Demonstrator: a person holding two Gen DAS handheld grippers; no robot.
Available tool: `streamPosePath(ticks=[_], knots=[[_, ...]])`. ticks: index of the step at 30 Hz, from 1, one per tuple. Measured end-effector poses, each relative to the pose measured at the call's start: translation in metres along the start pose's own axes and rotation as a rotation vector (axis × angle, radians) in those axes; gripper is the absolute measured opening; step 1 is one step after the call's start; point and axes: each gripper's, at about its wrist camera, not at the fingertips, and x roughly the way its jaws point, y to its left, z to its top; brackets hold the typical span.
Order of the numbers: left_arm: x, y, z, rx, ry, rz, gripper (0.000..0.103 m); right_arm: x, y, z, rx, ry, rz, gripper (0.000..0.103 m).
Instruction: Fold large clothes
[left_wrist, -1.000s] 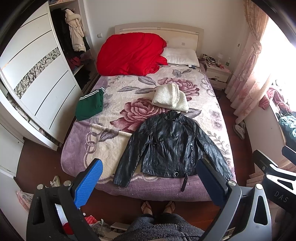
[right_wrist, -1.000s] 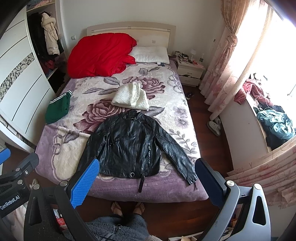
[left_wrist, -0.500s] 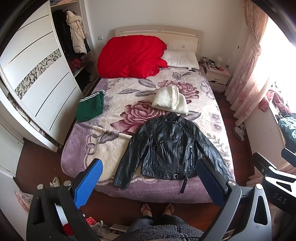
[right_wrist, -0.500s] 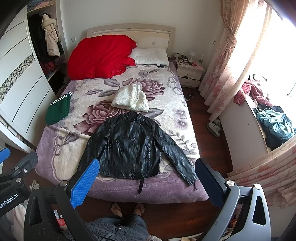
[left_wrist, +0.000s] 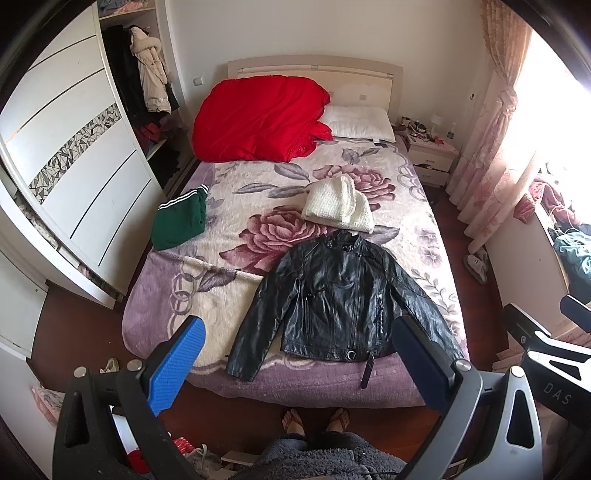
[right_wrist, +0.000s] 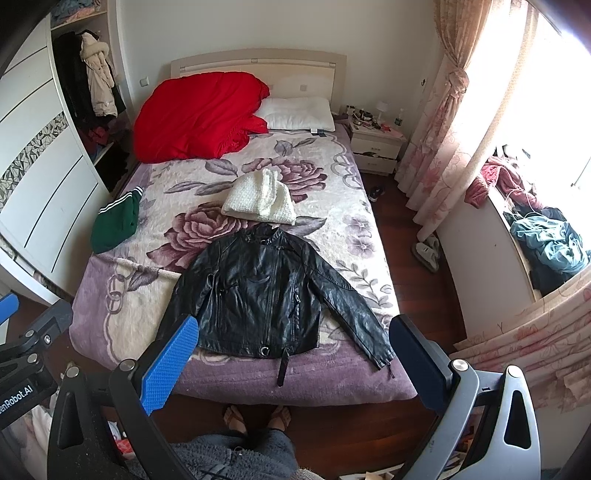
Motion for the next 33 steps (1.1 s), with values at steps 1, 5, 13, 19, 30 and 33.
streamPosePath(ticks=[1, 5, 13, 19, 30, 33], knots=[[0.0, 0.0, -0.001, 0.001, -0.001, 0.001, 0.103, 0.0, 0.0, 0.0, 0.0, -0.001, 0.0, 0.103], [0.0, -0.001, 0.0, 0.0, -0.002, 0.0, 0.103, -0.003, 0.001, 0.003, 0.002, -0.003, 0.0, 0.103], [-0.001, -0.002, 0.0, -0.001, -0.011, 0.001, 0.103, -0.003, 0.001, 0.001, 0.002, -0.004, 0.001, 0.103], [0.0, -0.003, 0.003, 0.003, -0.016, -0.005, 0.103, -0.002, 0.0, -0.001, 0.004, -0.004, 0.001, 0.103], [0.078, 0.001, -0.001, 0.042, -0.161, 0.103, 0.103, 0.047, -0.016, 0.01, 0.12, 0.052, 0.038, 0.103], [0.147, 0.002, -0.006, 0.084, -0.187, 0.141, 0.103, 0.108, -0.035, 0.001, 0.186, 0.12, -0.005, 0.103]])
